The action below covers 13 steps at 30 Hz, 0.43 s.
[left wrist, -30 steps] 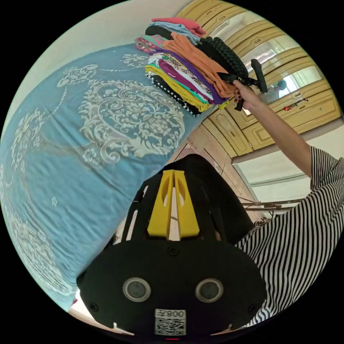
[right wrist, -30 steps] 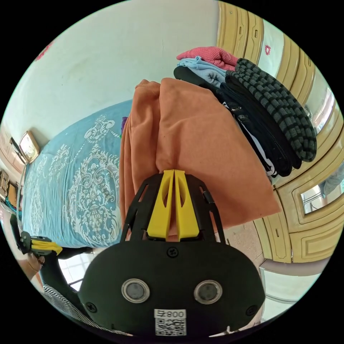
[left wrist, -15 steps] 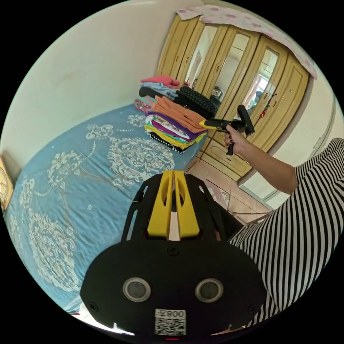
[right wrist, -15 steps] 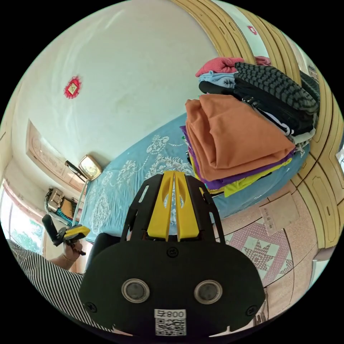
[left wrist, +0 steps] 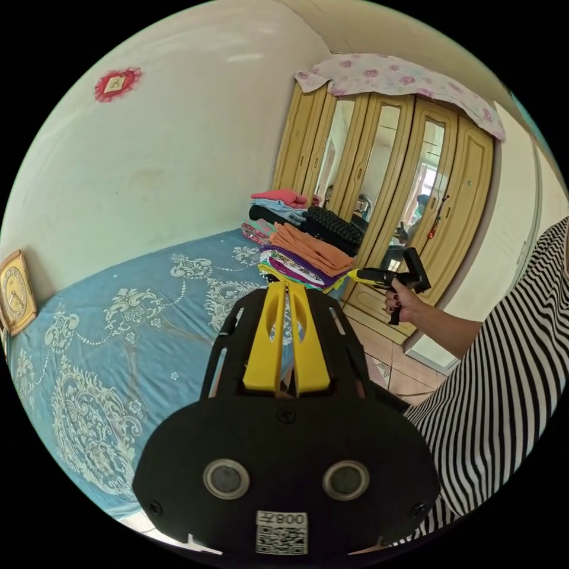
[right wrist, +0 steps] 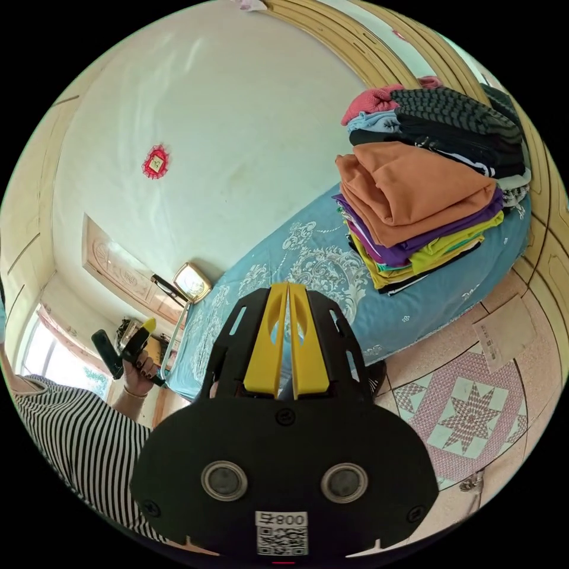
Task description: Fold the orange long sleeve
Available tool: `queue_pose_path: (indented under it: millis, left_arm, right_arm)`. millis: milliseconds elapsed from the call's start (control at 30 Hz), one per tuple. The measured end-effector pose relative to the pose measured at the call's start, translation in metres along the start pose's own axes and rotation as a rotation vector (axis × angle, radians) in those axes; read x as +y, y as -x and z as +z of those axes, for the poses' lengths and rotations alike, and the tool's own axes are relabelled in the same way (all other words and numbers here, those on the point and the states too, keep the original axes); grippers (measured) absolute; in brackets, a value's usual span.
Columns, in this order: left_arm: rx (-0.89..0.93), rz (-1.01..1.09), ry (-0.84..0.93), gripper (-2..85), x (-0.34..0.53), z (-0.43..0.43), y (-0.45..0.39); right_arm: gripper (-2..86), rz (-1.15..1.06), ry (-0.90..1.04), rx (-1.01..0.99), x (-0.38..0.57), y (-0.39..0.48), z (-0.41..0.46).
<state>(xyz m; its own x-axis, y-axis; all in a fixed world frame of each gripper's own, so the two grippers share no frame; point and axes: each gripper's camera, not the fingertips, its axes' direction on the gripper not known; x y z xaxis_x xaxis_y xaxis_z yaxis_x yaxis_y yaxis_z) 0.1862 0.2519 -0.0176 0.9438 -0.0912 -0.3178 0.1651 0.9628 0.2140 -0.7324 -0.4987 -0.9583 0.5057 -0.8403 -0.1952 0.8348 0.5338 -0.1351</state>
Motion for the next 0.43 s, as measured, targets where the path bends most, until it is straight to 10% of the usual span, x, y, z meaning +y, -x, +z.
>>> queue_pose_path:
  millis: [433]
  left_arm:
    - [0.355,0.011,0.054,9.2,-0.106,0.174,0.164]
  right_arm:
    - [3.9,-0.164,-0.080,-0.242,-0.197,-0.083,0.133]
